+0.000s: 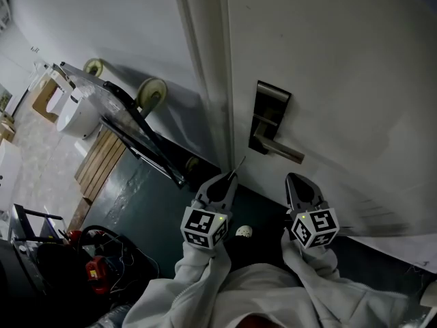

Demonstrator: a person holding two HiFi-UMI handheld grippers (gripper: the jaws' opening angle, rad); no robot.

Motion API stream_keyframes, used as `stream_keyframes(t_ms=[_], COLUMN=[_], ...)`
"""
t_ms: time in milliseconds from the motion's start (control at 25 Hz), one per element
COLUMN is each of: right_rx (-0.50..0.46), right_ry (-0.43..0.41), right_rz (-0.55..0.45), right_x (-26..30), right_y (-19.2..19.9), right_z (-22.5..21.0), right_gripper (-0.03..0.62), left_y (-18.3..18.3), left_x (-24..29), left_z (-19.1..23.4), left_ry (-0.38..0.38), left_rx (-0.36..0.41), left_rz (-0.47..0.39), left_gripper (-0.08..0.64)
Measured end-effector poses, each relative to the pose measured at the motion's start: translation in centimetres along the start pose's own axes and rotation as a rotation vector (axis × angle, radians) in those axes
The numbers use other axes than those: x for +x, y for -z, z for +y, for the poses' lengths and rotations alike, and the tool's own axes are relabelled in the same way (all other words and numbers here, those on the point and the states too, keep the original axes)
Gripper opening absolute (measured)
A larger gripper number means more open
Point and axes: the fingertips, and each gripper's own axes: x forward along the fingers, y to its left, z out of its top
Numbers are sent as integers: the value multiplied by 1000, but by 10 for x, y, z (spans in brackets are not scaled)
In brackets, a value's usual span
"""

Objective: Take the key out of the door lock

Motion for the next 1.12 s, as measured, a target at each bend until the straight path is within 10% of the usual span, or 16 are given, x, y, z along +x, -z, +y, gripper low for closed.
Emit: stream_keyframes(t_ms=[1120], right_rx=[-5], right_ry=[17], right_rz=[7], right_x=[0], right_y=[0], right_z=[-1], right_gripper=[51], left_y=[3], left_x=[1], left_z=[9], left_ry=[-55], left_rx=[-32], left_rz=[12], left_gripper=[26])
